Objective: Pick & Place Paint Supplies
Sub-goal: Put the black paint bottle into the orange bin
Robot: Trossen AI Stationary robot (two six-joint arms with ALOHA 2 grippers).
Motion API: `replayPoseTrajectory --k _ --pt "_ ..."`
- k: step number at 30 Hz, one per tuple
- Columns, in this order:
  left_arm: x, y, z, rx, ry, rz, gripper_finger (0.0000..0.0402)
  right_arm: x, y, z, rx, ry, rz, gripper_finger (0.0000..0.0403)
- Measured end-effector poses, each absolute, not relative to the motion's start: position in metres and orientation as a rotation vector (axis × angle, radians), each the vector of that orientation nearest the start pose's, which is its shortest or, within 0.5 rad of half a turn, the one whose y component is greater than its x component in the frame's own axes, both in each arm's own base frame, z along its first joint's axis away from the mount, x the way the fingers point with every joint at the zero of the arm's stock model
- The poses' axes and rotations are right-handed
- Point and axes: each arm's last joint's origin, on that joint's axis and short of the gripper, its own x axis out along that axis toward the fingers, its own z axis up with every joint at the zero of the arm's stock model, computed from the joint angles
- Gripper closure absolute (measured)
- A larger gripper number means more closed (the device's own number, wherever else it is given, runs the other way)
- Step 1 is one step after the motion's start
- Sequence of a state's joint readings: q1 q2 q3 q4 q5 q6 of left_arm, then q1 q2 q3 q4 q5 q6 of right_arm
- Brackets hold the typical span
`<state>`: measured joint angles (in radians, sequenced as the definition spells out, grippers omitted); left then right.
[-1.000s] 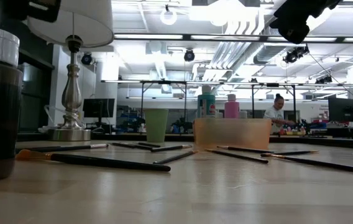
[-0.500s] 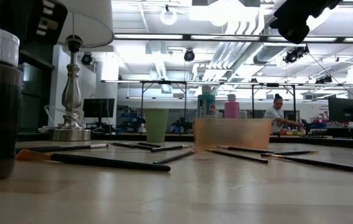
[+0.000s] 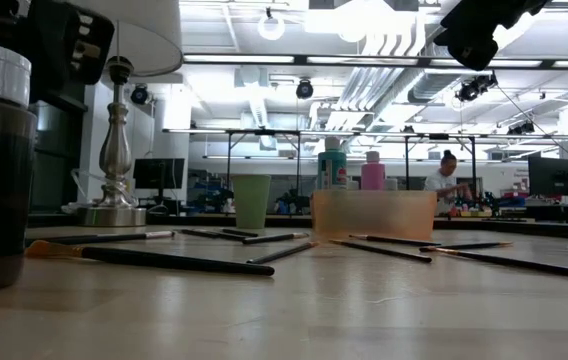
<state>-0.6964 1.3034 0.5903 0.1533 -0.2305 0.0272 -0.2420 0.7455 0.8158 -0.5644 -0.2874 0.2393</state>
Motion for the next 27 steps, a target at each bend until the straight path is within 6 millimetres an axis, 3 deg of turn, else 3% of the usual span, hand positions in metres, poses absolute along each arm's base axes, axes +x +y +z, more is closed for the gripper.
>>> replayPoseTrajectory --k 20,27 --pt "0.215 -0.175 0.177 0.228 0.44 -0.496 0.0164 0.148 -0.028 0.314 0.364 0.481 -0.013 0.029" --pt "0.215 -0.174 0.176 0.211 0.446 -0.489 0.0212 0.148 -0.028 0.314 0.364 0.481 -0.012 0.029"
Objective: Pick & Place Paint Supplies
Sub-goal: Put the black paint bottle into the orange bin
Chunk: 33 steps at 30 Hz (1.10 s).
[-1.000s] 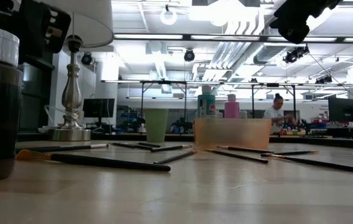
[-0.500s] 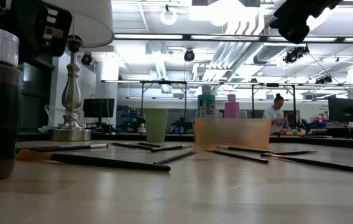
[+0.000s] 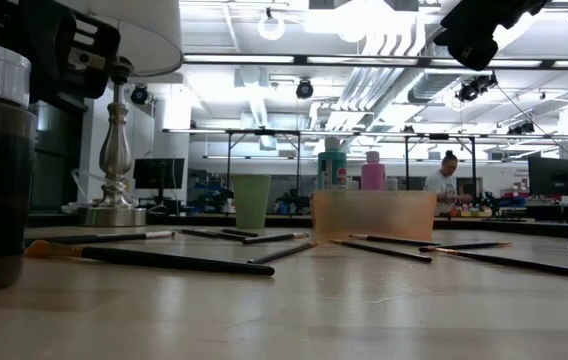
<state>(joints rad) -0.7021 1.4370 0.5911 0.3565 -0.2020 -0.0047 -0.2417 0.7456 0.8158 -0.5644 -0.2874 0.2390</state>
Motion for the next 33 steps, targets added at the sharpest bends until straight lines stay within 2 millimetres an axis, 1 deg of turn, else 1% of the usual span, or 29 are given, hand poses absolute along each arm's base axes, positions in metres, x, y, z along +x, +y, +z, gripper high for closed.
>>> replayPoseTrajectory --k 5,9,13,16,20,24,28,33 --pt "0.215 -0.174 0.176 0.208 0.447 -0.484 0.0262 0.148 -0.028 0.314 0.364 0.481 -0.013 0.029" --pt "0.215 -0.174 0.176 0.208 0.446 -0.485 0.0285 0.148 -0.028 0.314 0.364 0.481 -0.013 0.029" --pt "0.215 -0.174 0.176 0.203 0.447 -0.484 0.0282 0.148 -0.028 0.314 0.364 0.481 -0.013 0.029" --pt "0.217 -0.175 0.179 0.165 0.45 -0.444 0.0275 0.148 -0.028 0.314 0.364 0.481 -0.013 0.029" --pt "0.223 -0.177 0.19 0.115 0.424 -0.395 0.0273 0.148 -0.028 0.314 0.364 0.481 -0.012 0.029" --pt "0.233 -0.176 0.203 0.116 0.425 -0.321 0.0272 0.148 -0.028 0.314 0.364 0.481 -0.013 0.029" --pt "0.251 -0.165 0.221 0.093 0.444 -0.226 0.0276 0.148 -0.028 0.314 0.364 0.481 -0.012 0.029" --pt "0.277 -0.135 0.24 0.063 0.448 -0.097 0.0283 0.148 -0.028 0.314 0.364 0.481 -0.013 0.029"
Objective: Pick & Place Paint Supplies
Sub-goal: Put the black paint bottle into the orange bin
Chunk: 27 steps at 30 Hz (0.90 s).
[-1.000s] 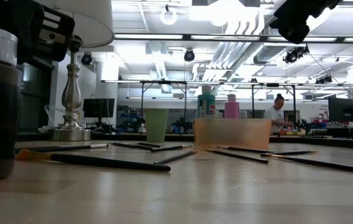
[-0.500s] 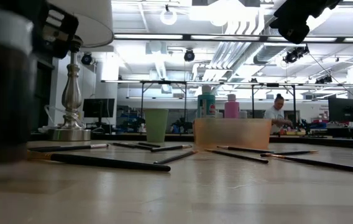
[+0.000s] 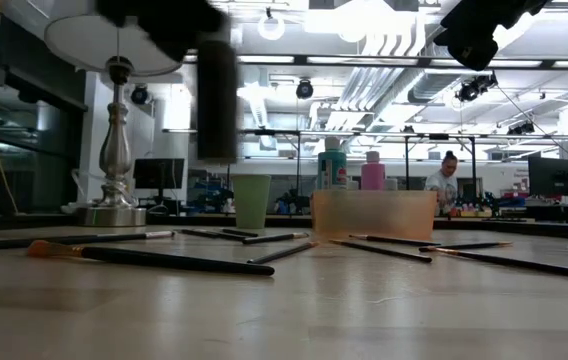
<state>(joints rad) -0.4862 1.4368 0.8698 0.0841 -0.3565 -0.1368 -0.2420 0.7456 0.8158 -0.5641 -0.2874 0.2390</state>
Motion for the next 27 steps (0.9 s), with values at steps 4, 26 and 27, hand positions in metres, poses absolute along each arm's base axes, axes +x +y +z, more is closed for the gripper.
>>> replayPoseTrajectory --k 4,26,27 --pt "0.295 -0.104 0.25 0.046 0.421 0.011 0.0279 0.148 -0.028 0.314 0.364 0.481 -0.012 0.029" --pt "0.438 0.067 0.268 0.052 0.376 0.421 0.0277 0.148 -0.028 0.315 0.363 0.48 -0.013 0.029" --pt "0.439 0.072 0.264 0.051 0.408 0.423 0.0277 0.148 -0.028 0.315 0.363 0.48 -0.013 0.029"
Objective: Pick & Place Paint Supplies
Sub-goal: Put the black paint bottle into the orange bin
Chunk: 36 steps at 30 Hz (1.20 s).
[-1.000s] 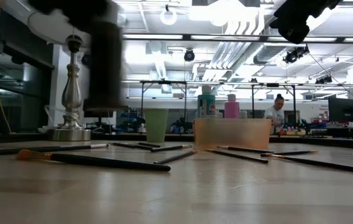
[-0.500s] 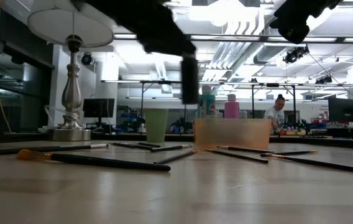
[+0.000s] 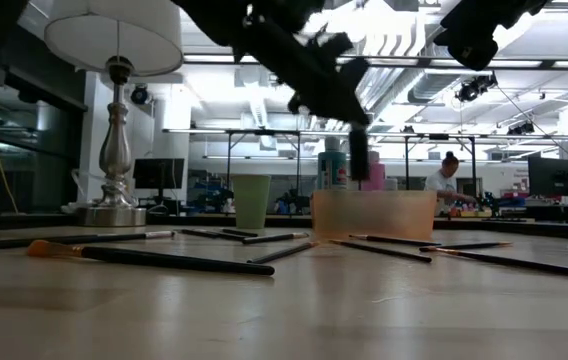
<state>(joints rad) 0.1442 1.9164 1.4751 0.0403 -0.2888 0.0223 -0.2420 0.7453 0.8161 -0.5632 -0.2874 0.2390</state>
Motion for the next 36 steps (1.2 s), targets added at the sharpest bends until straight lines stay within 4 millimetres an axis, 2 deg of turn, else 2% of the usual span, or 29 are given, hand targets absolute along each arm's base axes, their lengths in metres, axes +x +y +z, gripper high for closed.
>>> replayPoseTrajectory --k 3,8,14,21,36 --pt "0.445 0.083 0.251 0.048 0.447 0.429 0.0277 0.148 -0.028 0.315 0.364 0.48 -0.013 0.029" --pt "0.443 0.087 0.234 0.026 0.538 0.412 0.0277 0.148 -0.028 0.315 0.363 0.48 -0.013 0.029" --pt "0.435 0.094 0.219 -0.118 0.502 0.553 0.0277 0.148 -0.028 0.315 0.363 0.48 -0.012 0.029" --pt "0.425 0.095 0.194 -0.213 0.458 0.61 0.0277 0.148 -0.028 0.314 0.364 0.48 -0.013 0.029" --pt "0.424 0.091 0.191 -0.204 0.472 0.615 0.0277 0.148 -0.028 0.314 0.364 0.48 -0.013 0.029"
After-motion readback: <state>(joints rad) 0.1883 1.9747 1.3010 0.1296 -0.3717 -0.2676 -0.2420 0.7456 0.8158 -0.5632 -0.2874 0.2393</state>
